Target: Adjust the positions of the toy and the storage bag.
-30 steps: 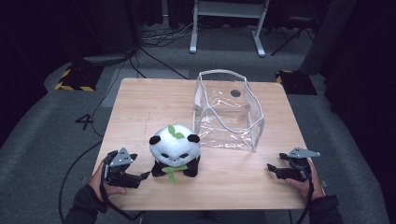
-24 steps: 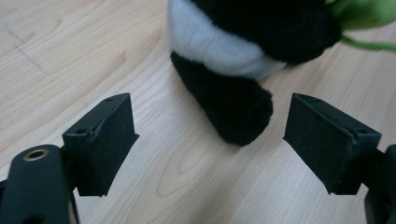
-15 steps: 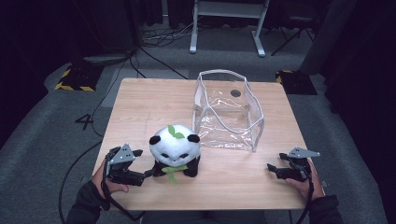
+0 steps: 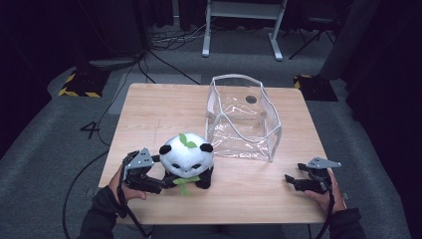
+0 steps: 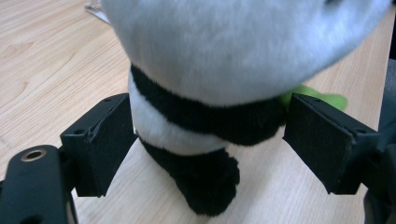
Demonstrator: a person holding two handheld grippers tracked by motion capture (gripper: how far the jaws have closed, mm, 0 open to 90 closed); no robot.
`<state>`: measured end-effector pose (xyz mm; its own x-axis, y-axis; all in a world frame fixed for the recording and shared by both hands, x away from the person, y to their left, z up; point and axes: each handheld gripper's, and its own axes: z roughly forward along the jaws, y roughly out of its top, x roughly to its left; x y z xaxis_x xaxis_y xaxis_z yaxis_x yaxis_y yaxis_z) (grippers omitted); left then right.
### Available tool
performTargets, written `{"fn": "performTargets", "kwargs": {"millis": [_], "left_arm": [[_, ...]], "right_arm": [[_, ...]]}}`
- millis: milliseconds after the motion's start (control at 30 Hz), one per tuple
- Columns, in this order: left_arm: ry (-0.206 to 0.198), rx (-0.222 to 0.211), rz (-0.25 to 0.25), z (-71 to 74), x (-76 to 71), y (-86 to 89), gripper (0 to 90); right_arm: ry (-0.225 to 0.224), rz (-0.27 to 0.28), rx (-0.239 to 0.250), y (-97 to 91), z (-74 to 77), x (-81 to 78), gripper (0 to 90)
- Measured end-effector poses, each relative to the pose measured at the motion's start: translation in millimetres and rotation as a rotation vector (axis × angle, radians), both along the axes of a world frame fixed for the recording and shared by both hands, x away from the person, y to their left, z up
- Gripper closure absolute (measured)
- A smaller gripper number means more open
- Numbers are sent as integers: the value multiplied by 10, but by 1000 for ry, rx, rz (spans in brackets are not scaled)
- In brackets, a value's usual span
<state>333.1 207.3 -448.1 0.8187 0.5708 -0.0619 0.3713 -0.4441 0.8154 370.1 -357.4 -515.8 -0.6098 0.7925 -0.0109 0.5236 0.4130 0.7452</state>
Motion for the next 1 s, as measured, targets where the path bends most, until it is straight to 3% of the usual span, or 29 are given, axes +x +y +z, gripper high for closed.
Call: {"fn": "performTargets", "kwargs": {"millis": [267, 433, 567, 700, 833, 933, 1000], "left_arm": [[7, -4, -15, -40, 111, -151, 158], [14, -31, -19, -76, 163, -201, 155], [12, -24, -8, -109, 207, -252, 153], [33, -50, 5, -152, 262, -292, 150], [43, -40, 23, -178, 310, -324, 100], [86, -53, 9, -223, 356, -324, 56], [88, -45, -4, -237, 364, -328, 50]], "right_arm": [[1, 1, 1, -1, 0, 1, 218], [1, 1, 1, -1, 0, 1, 218], [1, 1, 0, -1, 0, 2, 218], [0, 1, 0, -1, 0, 2, 218], [1, 1, 0, -1, 0, 1, 218], [1, 1, 0, -1, 0, 2, 218], [1, 1, 0, -1, 0, 2, 218]]}}
